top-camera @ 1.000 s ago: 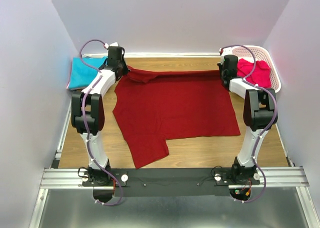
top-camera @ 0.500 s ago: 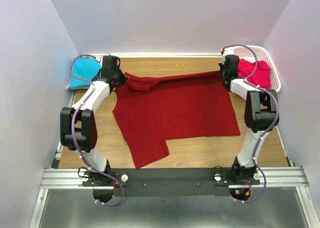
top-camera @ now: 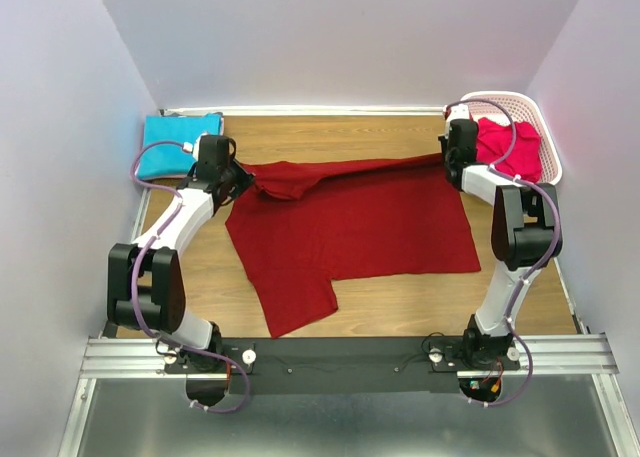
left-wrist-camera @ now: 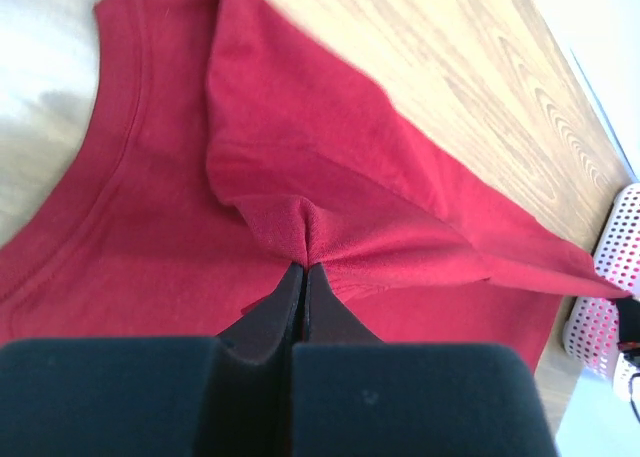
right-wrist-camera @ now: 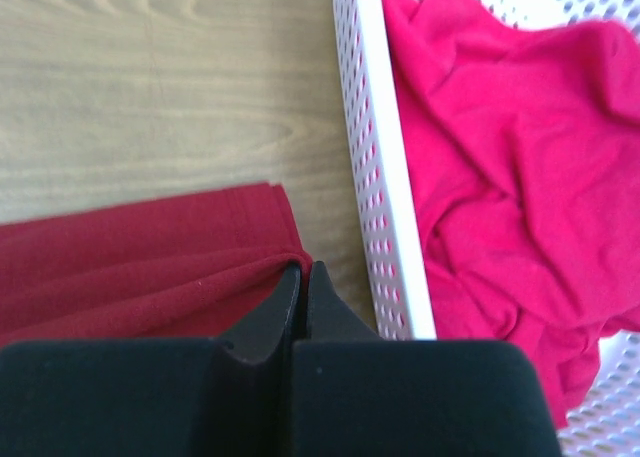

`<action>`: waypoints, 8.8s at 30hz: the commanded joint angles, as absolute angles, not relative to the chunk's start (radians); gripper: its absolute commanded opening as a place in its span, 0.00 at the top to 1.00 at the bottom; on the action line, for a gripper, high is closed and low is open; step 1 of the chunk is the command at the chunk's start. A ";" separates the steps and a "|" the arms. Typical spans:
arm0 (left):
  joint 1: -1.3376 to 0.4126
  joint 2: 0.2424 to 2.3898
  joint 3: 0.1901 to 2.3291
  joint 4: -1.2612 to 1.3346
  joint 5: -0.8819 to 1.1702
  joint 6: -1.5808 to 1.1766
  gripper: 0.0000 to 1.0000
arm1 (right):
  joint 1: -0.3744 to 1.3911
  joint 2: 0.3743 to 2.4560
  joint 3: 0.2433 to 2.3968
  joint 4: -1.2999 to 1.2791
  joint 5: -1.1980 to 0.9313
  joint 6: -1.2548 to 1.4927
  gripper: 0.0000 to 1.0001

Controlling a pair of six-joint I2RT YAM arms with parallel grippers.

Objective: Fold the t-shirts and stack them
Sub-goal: Fold the tshirt

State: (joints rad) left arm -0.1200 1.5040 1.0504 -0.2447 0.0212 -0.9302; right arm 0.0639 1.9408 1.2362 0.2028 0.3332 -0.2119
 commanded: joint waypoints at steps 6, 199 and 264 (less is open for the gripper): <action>-0.115 1.486 0.867 -0.098 0.120 -1.045 1.00 | 0.054 1.968 1.215 0.149 0.393 -0.163 0.92; -0.107 1.367 0.827 -0.310 0.107 -0.551 1.00 | -0.230 1.732 0.973 -0.158 -0.121 0.476 0.67; -0.094 1.607 1.107 -0.248 -0.103 -0.575 0.38 | -0.089 1.848 1.256 -0.166 -0.239 0.419 0.60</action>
